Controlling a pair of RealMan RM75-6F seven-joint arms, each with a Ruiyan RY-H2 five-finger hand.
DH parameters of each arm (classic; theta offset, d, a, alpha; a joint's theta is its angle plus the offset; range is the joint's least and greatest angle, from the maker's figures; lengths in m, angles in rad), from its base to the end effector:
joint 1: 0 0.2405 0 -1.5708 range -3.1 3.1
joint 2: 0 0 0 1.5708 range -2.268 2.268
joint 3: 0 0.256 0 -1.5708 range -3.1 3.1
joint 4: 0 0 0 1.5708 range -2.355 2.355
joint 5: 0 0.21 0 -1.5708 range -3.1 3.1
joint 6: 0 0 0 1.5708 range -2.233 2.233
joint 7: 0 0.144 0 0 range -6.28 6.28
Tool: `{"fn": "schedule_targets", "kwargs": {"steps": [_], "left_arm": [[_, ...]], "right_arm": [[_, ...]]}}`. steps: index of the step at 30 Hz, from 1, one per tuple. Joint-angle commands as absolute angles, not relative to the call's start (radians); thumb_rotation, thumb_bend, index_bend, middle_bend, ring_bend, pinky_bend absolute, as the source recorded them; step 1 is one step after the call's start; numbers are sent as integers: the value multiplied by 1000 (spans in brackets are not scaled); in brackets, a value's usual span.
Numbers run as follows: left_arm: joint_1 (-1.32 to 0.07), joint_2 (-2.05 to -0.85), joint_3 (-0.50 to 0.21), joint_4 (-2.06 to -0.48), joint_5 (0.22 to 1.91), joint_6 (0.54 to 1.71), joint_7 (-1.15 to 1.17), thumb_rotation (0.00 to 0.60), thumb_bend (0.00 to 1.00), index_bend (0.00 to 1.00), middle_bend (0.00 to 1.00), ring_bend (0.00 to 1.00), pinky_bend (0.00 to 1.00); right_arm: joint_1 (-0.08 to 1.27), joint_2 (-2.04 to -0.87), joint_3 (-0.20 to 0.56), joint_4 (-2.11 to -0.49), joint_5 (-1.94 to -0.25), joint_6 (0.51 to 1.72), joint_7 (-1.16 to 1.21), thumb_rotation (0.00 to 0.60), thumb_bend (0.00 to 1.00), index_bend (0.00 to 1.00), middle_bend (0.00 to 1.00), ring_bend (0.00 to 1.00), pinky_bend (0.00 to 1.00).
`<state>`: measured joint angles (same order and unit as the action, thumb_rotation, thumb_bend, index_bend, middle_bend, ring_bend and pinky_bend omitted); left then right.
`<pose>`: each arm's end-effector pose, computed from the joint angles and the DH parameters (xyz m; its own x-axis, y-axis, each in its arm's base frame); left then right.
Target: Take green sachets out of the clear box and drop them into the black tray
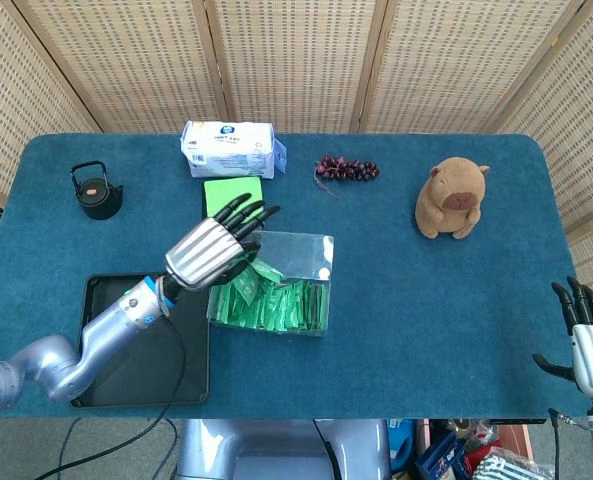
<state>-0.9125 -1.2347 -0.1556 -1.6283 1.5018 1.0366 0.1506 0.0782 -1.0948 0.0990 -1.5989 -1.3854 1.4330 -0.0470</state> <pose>-0.0646 0.3550 0.0762 0.5203 -0.0620 0.8517 0.5640 -0.7240 -0.3972 -0.3302 -0.1886 0.1754 0.4537 -0.0096 0.8911 -0.8852 0.1100 0.4519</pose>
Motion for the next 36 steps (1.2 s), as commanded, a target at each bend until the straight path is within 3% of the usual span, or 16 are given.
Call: {"fn": "schedule_targets", "kwargs": {"steps": [1,8,19,20,22,23,24,27,31,36], "left_arm": [[-878,-1191,-147,-1648,1505,1069,128,600,492,673,0,0,0],[-723,-1051,-50,-1675,1547,1178,75,600,492,676,0,0,0],[-616,-989,35,-1647,1584,1204,-42,600,493,665,0,0,0],[-610,-986,43,-1643,1582,1196,-50,600,494,583,0,0,0],[-608,-960,69,-1667,1554,1127,-59,600,454,289,0,0,0],[-609,-951,71,-1681,1546,1109,-60,600,383,117,0,0,0],[-610,-943,73,-1694,1539,1093,-62,600,296,22,0,0,0],[-611,-924,74,-1721,1523,1062,-51,600,183,0,0,0,0],[-610,-903,71,-1754,1488,1026,-10,600,177,0,0,0,0],[-582,-905,47,-1751,1477,1075,-23,600,177,0,0,0,0]], "right_arm": [[78,-1094,97,-1601,-1389,1435,-47,600,0,0,0,0,0],[75,-1095,89,-1616,-1412,1447,-59,600,0,0,0,0,0],[76,-1098,82,-1624,-1428,1449,-74,600,0,0,0,0,0],[76,-1098,82,-1625,-1428,1449,-74,600,0,0,0,0,0],[76,-1099,81,-1625,-1428,1447,-77,600,0,0,0,0,0],[76,-1099,81,-1625,-1428,1447,-78,600,0,0,0,0,0],[76,-1099,81,-1625,-1428,1447,-78,600,0,0,0,0,0],[76,-1099,82,-1626,-1428,1448,-78,600,0,0,0,0,0],[76,-1098,82,-1625,-1425,1447,-76,600,0,0,0,0,0],[76,-1097,82,-1625,-1427,1447,-72,600,0,0,0,0,0]]}}
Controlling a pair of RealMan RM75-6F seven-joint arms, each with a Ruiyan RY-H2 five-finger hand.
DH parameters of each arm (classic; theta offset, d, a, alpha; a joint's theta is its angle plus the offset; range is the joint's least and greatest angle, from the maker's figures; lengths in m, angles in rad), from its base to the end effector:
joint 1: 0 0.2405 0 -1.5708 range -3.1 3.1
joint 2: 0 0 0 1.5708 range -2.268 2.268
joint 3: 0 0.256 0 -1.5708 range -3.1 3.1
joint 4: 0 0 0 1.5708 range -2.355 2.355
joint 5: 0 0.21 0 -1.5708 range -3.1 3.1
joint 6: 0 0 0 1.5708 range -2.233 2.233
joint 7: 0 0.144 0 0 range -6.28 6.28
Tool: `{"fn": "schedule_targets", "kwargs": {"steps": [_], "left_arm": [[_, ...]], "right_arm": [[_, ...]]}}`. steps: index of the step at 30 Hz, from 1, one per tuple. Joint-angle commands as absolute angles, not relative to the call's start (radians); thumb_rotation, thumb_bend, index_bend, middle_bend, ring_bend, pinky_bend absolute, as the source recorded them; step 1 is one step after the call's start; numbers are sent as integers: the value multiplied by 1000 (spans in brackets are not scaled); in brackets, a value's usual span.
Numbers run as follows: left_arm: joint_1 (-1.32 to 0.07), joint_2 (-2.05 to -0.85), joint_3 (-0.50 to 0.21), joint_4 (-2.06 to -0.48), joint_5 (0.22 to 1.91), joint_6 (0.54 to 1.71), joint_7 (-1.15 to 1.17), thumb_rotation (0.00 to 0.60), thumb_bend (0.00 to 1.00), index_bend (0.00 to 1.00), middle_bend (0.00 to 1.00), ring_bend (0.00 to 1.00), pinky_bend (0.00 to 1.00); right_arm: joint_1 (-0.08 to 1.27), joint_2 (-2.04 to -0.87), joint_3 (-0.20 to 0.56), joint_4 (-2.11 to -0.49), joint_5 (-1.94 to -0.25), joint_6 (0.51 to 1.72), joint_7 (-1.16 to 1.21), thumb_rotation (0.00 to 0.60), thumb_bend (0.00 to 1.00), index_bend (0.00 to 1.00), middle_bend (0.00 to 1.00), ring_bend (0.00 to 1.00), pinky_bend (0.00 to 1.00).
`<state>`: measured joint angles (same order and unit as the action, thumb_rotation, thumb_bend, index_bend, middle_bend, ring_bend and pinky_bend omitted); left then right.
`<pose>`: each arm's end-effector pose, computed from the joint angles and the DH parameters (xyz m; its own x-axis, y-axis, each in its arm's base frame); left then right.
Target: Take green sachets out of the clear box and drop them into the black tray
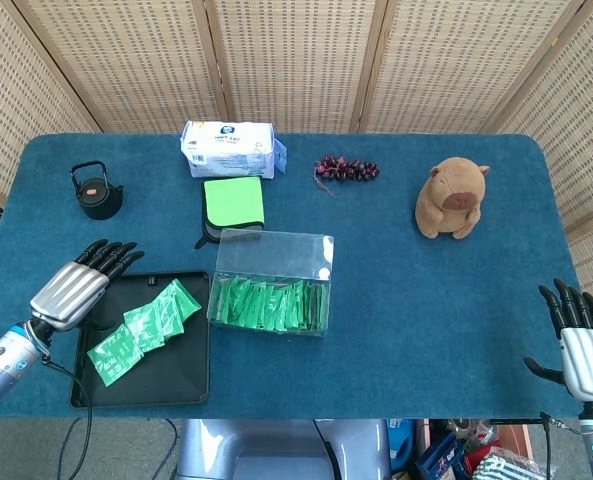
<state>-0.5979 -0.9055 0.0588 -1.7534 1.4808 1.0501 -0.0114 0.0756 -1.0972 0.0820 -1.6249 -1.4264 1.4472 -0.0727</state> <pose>-0.2255 0.2840 0.1489 0.5819 0.2608 0.7703 0.7894 -0.4087 -0.4579 -0.3207 -0.1844 0.1686 0.4585 -0.0159 0.8885 -0.8860 0.0690 0.4585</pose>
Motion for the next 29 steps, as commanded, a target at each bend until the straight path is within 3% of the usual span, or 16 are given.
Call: {"fn": "schedule_targets", "kwargs": {"steps": [1,8,18,29], "left_arm": [[-574,-905,44,-1749,1477,1086,-30,600,177,0,0,0,0],[-460,-928,34,-1734,1446,1236,-41,600,165,0,0,0,0],[-217,-1054,35,-1718,1390,1548,57,600,149,0,0,0,0],[-120,-1052,55,-1697,1486,1663,65,600,145,0,0,0,0]], "right_arm": [[75,-1097,82,-1625,-1427,1448,-72,600,0,0,0,0,0],[73,-1095,81,-1627,-1433,1454,-67,600,0,0,0,0,0],[60,-1099,84,-1616,-1495,1524,-28,600,0,0,0,0,0],[42,-1095,77,-1611,-1534,1571,-11,600,0,0,0,0,0]]}}
